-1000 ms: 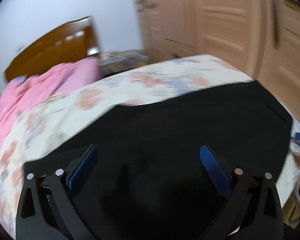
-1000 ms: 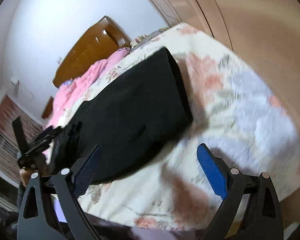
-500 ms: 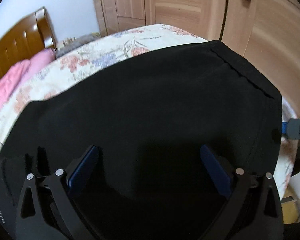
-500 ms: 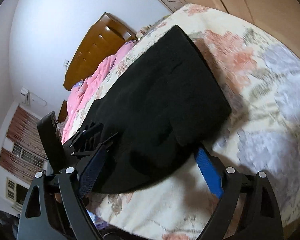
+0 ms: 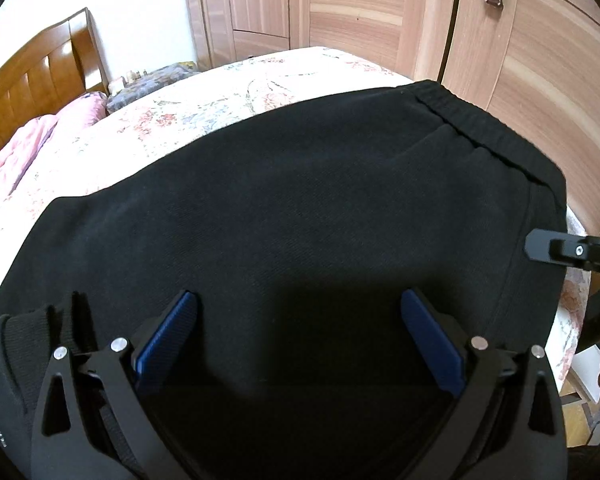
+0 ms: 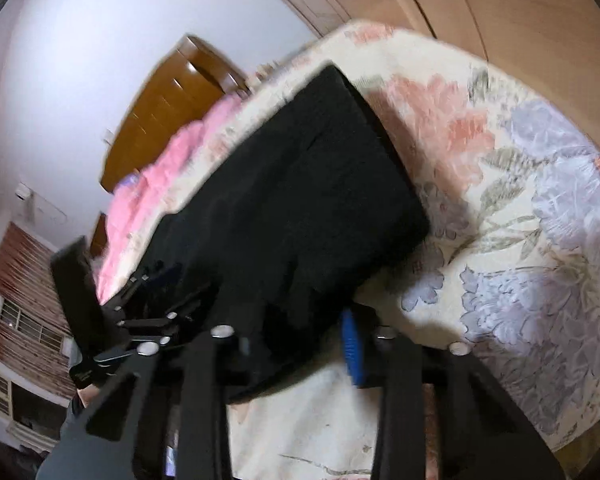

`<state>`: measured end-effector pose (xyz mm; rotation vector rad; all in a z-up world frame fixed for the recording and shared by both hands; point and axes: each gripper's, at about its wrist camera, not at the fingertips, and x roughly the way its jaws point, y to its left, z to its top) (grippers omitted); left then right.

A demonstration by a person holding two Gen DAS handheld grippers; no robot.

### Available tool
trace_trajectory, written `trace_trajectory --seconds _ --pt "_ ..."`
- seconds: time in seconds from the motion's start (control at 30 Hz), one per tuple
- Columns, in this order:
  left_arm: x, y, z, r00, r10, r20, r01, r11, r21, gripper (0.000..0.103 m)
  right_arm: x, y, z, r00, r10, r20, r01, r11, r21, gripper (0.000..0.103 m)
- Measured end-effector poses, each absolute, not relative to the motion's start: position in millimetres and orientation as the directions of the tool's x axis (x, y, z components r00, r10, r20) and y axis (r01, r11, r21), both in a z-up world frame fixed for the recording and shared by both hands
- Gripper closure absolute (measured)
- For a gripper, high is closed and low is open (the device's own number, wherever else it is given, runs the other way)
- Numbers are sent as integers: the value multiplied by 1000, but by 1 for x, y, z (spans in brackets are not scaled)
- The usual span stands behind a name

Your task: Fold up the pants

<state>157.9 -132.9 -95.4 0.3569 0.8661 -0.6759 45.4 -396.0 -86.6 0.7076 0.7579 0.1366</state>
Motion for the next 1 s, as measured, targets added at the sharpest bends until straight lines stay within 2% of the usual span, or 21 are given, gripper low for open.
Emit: trace_trajectory --seconds 0.07,0.27,0.37,0.47,0.57,0.63,0.73,0.83,0.97,1.0 --pt "155 -132 -82 463 -435 -772 681 732 -4 2 41 -386 -75 754 302 -584 109 819 564 79" --pt "185 -145 -46 413 -509 -755 686 719 -110 2 44 -339 -51 787 92 -610 63 972 228 80" --pt "207 -165 -20 240 -586 -774 723 640 -261 2 42 -324 -51 792 15 -610 61 993 104 80" --pt "213 -204 5 146 -576 -804 757 589 -284 2 41 -311 -49 804 -35 -594 61 998 25 80" --pt "197 -267 18 72 -467 -881 838 507 -201 2 40 -303 -49 807 -81 -585 68 997 -45 80" --pt "179 -309 7 42 -340 -939 882 455 -125 2 38 -300 -53 804 -103 -585 76 995 -70 80" --pt "155 -354 -20 134 -111 -985 922 378 83 2 42 -295 -53 808 -124 -576 78 992 -102 80" --pt "138 -370 -54 222 95 -970 938 249 239 2 43 -293 -53 817 -136 -560 77 989 -128 80" --pt "137 -368 -87 324 246 -913 916 161 369 3 45 -297 -59 818 -137 -559 79 989 -128 80" --pt "140 -368 -91 338 271 -901 909 154 388 22 45 -298 -60 818 -136 -559 79 989 -125 80"
